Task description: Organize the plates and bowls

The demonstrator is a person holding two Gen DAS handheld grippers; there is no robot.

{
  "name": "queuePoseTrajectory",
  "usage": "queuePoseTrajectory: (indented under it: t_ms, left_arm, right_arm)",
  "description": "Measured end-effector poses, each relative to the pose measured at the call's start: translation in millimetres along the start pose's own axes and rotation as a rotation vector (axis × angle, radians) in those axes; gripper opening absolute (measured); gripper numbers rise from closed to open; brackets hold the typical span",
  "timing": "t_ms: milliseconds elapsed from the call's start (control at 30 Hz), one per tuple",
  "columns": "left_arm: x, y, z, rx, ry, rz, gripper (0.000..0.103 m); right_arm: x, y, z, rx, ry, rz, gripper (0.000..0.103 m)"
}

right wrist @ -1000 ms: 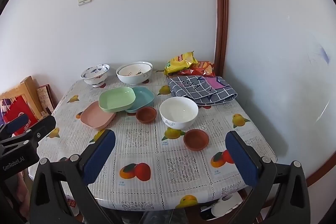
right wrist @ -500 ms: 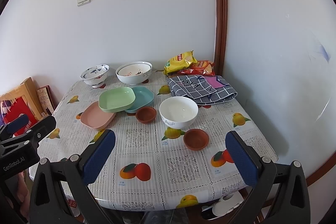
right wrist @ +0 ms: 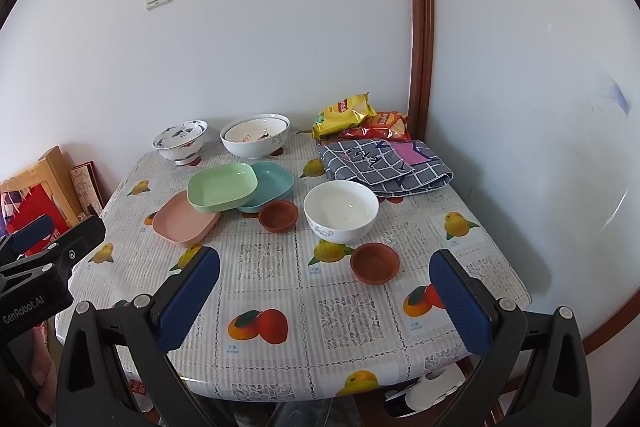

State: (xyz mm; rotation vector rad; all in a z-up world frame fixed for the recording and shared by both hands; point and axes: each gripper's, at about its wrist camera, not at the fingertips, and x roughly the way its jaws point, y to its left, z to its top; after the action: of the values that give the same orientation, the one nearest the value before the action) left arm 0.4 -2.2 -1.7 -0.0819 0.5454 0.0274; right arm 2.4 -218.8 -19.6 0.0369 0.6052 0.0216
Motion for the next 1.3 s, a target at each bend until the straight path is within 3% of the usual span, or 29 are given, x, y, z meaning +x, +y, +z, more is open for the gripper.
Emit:
queuePoseTrajectory:
  t_ms: [567,900,1133,1300]
  left_arm:
    - [42.6,4.9,15.2,0.003,0.123,0.015,0.103]
    - [116.8,20.9,28.1,0.004,0.217,0.012,0.102]
    - [167.5,35.5,42.8,0.023,0.242,0.071,0.096]
    - [198.8,46.8,52.0,0.017,0.262,0.087,0.094]
  right_arm:
    - [31.2,0.0,17.8,0.017,0.018,0.022,0.103]
    - [107.7,11.7,35.7,0.031,0.101,0.080,0.103]
    - [159.1,41.0,52.9,-0.036,0.133,0.115,0.098]
    - [194.0,58.9,63.5,-0.061,0.170,0.148,0.089]
